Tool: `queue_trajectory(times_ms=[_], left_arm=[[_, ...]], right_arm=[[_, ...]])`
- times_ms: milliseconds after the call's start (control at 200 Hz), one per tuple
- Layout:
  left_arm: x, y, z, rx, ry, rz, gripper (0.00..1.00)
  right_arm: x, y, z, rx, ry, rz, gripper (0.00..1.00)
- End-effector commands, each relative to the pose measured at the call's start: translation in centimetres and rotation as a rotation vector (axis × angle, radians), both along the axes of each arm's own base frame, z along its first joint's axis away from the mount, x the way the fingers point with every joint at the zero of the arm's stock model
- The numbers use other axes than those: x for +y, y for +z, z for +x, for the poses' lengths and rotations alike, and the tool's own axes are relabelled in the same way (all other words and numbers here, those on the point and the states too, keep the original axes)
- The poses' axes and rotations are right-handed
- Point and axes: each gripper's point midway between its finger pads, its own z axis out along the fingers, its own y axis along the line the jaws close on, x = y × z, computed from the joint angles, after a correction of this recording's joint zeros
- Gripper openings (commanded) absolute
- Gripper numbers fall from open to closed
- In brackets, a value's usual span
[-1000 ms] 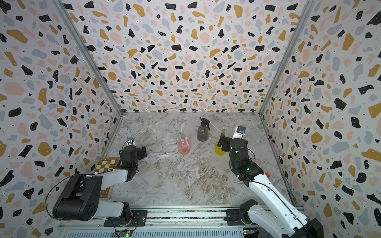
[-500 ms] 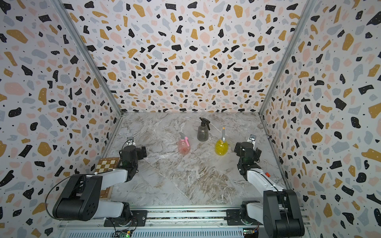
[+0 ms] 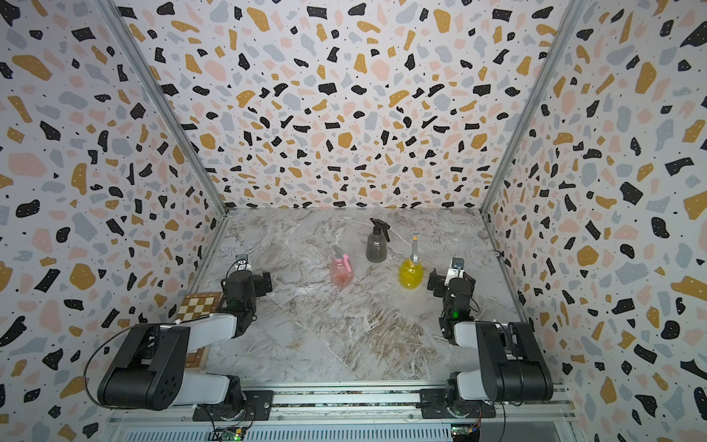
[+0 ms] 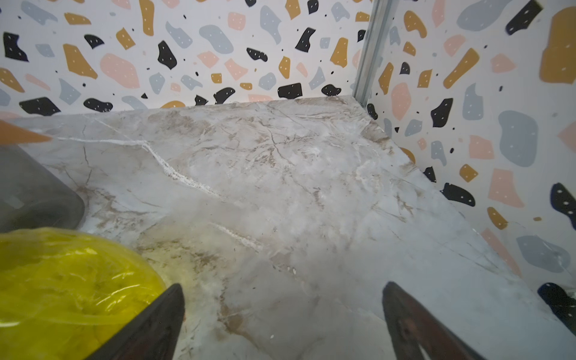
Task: Attach spray nozzles to spray bottles
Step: Reset both arms
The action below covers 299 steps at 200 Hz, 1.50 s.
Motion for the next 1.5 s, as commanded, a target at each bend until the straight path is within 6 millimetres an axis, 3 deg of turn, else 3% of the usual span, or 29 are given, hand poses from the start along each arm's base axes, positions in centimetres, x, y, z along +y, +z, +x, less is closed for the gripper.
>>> queue_trajectory(times_ms=[0, 190, 310, 721, 1492], left_arm=[[-0.1, 1.4, 0.5, -0.052, -0.009, -0.002, 0.99], [-0.1, 1.4, 0.5, -0.053, -0.009, -0.002, 0.99], [0.0, 1.4, 0.5, -0.052, -0.007, -0.002, 0.99], [-0.1, 1.4, 0.6, -0.053, -0.008, -0.003, 0.99], [-0.1, 1.4, 0.6, -0.053, -0.008, -0.002, 0.99]], right_arm=[[1.5, 2.0, 1.0, -0.084, 0.055, -0.051, 1.0], [2.2, 1.6, 1.3, -0.069, 0.095, -0.055, 1.0], [3.1, 1.8, 0.1, -0.13, 0.159, -0.068, 1.0], [2.1, 1.7, -0.2, -0.129, 0.088, -0.061, 1.0], [2.1, 1.7, 0.0, -0.124, 0.096, -0.058, 1.0]])
